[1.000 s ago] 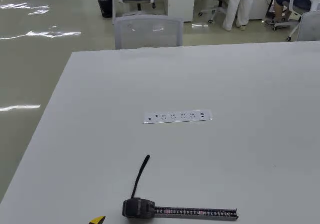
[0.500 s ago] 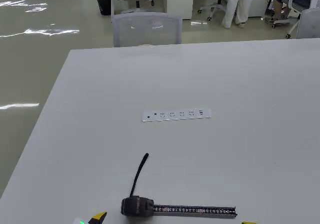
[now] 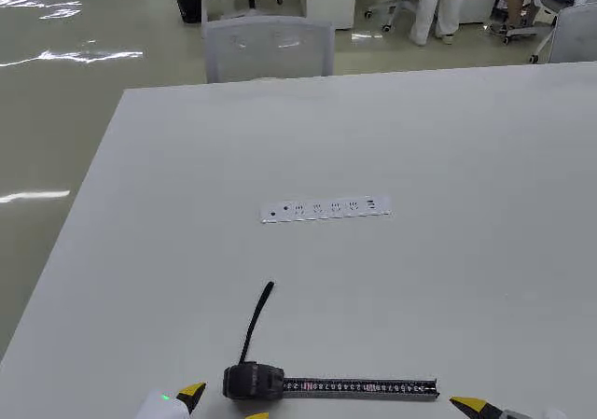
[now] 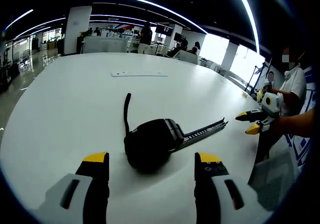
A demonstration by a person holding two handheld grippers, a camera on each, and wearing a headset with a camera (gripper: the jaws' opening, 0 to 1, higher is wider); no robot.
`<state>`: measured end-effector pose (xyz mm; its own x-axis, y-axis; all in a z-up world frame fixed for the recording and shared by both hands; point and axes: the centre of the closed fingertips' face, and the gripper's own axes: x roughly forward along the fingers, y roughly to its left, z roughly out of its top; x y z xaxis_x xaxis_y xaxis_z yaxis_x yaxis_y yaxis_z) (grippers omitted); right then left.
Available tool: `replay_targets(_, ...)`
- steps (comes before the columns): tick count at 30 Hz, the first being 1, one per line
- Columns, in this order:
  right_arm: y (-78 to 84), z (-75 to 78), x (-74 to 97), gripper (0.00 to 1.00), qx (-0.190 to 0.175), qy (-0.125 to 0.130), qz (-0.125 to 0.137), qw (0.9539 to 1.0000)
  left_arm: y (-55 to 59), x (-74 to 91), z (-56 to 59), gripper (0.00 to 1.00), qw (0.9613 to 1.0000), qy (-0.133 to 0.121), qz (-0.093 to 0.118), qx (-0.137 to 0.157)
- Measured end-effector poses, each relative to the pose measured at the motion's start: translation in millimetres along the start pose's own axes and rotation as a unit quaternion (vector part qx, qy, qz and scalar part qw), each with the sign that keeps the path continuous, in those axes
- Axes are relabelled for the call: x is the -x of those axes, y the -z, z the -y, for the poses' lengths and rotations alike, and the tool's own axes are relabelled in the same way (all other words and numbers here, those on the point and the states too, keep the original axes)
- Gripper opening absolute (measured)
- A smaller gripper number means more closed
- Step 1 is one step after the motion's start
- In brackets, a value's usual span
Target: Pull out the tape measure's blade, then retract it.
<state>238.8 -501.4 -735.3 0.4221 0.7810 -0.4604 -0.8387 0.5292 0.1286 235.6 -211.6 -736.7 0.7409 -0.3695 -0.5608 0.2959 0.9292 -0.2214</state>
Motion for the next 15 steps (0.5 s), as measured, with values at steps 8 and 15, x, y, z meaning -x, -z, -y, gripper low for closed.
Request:
replay_targets(8, -3.0, 4.4, -2.4, 0.45, 0.009, -0.004, -0.005, 0.9999, -2.5, -5.7, -4.3, 0.68, 0.9998, -0.008, 0.004, 0.017)
replay_targets(15, -2.4, 6.1, -6.3, 0.45, 0.017, -0.012, -0.013, 0.9997, -4.3, -10.0, -5.4, 0.69, 0.9995, -0.013, 0.003, 0.027)
